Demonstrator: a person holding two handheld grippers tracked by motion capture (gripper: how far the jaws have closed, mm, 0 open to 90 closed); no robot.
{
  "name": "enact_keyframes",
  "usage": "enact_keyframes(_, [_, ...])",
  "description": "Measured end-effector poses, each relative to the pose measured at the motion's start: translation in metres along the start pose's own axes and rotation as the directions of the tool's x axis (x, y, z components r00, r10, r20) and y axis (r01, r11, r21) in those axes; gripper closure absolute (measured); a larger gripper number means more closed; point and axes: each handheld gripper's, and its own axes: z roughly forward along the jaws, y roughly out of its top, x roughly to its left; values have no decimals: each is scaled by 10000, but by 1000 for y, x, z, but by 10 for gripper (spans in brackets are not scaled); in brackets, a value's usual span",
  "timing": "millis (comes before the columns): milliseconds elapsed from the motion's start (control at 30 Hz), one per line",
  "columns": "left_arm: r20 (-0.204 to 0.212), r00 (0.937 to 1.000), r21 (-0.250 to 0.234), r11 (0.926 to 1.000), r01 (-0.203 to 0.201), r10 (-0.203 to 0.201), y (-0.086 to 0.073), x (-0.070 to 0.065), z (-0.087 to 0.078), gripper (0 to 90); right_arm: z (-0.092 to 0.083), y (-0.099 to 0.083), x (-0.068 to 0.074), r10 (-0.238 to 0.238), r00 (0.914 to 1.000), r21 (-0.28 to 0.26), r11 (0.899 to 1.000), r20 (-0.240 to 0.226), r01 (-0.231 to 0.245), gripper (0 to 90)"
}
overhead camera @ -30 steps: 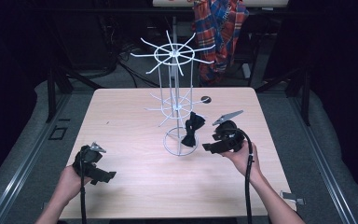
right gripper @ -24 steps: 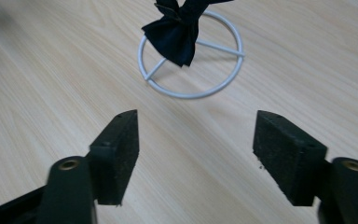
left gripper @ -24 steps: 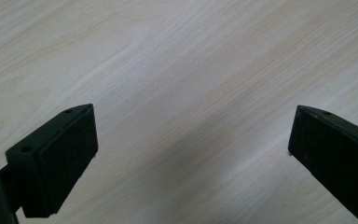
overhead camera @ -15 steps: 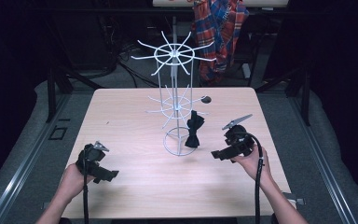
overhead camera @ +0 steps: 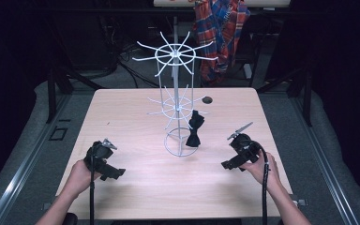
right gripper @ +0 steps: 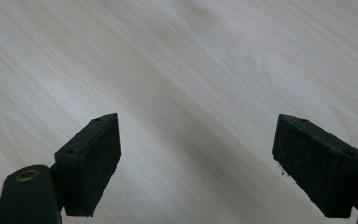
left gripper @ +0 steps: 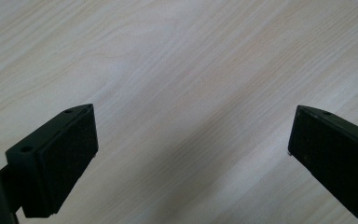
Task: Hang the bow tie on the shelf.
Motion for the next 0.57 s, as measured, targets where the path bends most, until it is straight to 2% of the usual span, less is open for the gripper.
enact_keyframes(133, [73,9999,24,10000,-80,80,3,-1,2,15,7,-5,-4,-13,10000,462,9989,-67,16,143])
enact_keyframes(267, [37,10000,69,9999,-84,84,2,-1,1,15,12,-7,-4,173,9998,444,9989,-107,-169,142])
enact_keyframes(300, [32,10000,36,10000,-31,31,1,-1,1,15,11,-6,-7,1,9997,770,9970,-231,17,142])
enact_keyframes(333, [26,10000,51,10000,-11,11,0,-1,1,15,13,-7,-7,109,9997,710,9974,-217,-93,142])
enact_keyframes(367, [6,10000,54,10000,3,-3,0,0,1,15,14,-7,-9,-63,9996,894,9960,-257,86,142])
enact_keyframes(400, [4,10000,87,10000,41,-41,-1,0,0,15,16,-7,-10,43,9997,869,9962,-228,-23,141])
enact_keyframes(567, [-67,9998,127,9998,177,-177,-5,1,0,16,20,-4,-13,2,9994,933,9956,-335,30,140])
